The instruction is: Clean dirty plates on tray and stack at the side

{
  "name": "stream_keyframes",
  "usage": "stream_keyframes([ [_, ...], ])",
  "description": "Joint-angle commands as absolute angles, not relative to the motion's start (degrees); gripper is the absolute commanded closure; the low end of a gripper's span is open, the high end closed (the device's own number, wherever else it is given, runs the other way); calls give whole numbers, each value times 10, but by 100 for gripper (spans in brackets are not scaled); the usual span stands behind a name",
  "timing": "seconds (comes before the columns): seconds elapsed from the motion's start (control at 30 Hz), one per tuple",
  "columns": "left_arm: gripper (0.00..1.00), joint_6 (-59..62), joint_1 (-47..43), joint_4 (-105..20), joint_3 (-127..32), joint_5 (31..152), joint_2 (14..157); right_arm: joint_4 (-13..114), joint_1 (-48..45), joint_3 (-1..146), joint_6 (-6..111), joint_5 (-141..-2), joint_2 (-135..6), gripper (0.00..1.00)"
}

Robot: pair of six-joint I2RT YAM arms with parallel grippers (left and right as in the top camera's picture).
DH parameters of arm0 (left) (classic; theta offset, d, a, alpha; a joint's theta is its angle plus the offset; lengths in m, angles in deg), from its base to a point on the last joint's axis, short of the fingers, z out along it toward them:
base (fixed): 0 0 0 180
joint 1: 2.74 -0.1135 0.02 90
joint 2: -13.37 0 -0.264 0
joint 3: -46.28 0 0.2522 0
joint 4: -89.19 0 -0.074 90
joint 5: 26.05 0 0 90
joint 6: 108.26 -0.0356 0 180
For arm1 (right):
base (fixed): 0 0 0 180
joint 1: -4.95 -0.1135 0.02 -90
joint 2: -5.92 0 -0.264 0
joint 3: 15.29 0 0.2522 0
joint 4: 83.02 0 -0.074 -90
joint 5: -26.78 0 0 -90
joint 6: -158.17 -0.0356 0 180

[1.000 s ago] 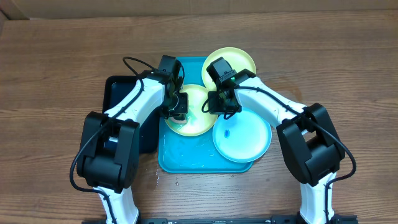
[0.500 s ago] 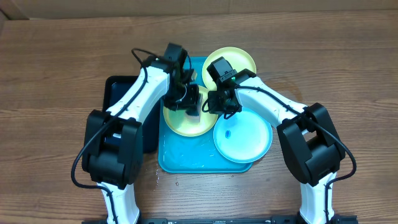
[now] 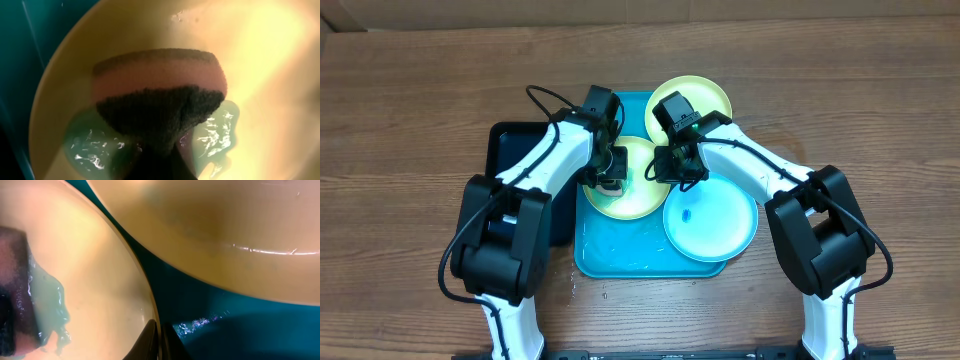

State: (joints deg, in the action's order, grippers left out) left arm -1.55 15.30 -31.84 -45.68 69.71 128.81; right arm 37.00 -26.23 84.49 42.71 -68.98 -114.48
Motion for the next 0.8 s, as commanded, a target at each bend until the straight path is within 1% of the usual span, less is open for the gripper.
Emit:
stream_keyframes([
  [0.0, 96, -2, 165, -343, -395, 767, 1304, 373, -266, 840, 426, -689, -1147, 96],
  [0.1, 96, -3, 167, -346, -394, 855, 1304, 375, -266, 840, 426, -691, -1147, 96],
  [0.17, 96, -2, 167, -366, -394, 942, 1304, 380, -266, 840, 426, -702, -1147, 96],
  [0.27, 96, -1, 166, -391, -401, 999, 1304, 382, -266, 840, 426, -710, -1147, 96],
  [0.37, 96, 2, 154, -378, -433, 998, 1304, 381, -266, 840, 426, -710, -1147, 96],
  [0.57, 96, -5, 119, -275, -563, 994, 1304, 377, -266, 840, 426, -710, -1147, 96],
  [0.7, 96, -14, 116, -221, -595, 909, 1304, 377, -266, 840, 426, -710, -1147, 96],
  [0.77, 96, -13, 124, -195, -582, 818, 1304, 377, -266, 840, 426, -710, -1147, 96],
])
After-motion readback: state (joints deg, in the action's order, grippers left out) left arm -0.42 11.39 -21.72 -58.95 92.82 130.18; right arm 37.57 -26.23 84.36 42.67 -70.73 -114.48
